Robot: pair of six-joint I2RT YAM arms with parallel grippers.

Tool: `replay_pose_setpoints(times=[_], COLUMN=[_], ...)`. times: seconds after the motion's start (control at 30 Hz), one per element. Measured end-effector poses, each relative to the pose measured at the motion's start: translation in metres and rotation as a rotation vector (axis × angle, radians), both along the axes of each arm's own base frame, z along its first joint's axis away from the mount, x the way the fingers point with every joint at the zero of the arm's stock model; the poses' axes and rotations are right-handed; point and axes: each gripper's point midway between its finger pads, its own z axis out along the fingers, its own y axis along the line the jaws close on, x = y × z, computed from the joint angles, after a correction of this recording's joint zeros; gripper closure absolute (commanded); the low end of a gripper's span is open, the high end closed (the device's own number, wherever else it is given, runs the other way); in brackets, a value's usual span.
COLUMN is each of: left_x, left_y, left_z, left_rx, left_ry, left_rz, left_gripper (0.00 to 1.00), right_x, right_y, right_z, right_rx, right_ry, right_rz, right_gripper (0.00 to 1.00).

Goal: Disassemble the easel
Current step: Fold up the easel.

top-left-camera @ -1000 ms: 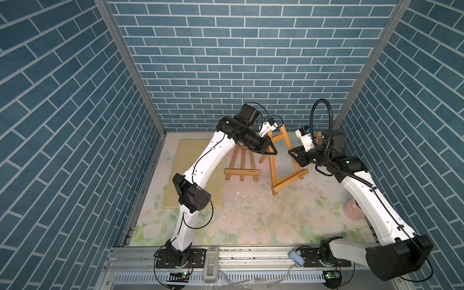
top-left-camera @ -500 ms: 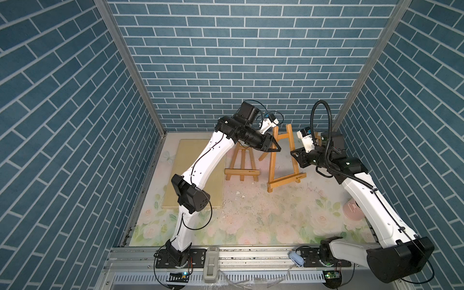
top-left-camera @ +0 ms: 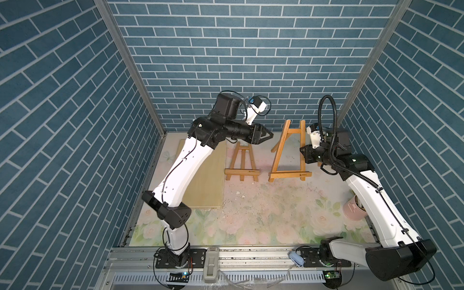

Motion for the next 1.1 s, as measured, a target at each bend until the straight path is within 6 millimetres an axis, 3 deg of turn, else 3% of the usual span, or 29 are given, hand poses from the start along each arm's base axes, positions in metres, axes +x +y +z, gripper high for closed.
replay_pose_setpoints(times=[0.07, 0.17, 0.33, 0.43, 0.57, 0.77, 1.1], left_x=[0.016, 0.048, 0.092, 0.104, 0.107, 0.091, 0.075], left_y=[0.016, 0.026, 0.005, -0.006, -0.019, -0.042, -0.060], left_z=[-0.003, -0.032, -0.096, -0.117, -0.122, -0.111, -0.123], left_rx=[-0.017, -0.024, -0.010, -0.014, -0.033, -0.082, -0.122], left_ry=[0.003, 0.060, 0.181, 0.224, 0.244, 0.251, 0.329], left_rz=[0.080, 0.169, 0.206, 0.207, 0.187, 0.116, 0.055], left_gripper=[0.57, 0.58, 0.58, 0.58, 0.58, 0.58, 0.57], right_x=[-0.006, -0.020, -0.048, -0.056, -0.057, -0.046, -0.019], right_y=[0.004, 0.012, 0.026, 0.031, 0.035, 0.039, 0.038], right_z=[0.014, 0.035, 0.057, 0.060, 0.055, 0.043, 0.052], right_rx=[0.015, 0.050, 0.121, 0.147, 0.175, 0.223, 0.264], right_ry=[-0.013, -0.036, -0.042, -0.034, -0.016, 0.002, -0.086], right_rz=[0.031, 0.099, 0.208, 0.244, 0.251, 0.227, 0.152], right_gripper=[1.00, 1.00, 1.00, 1.00, 1.00, 1.00, 1.00])
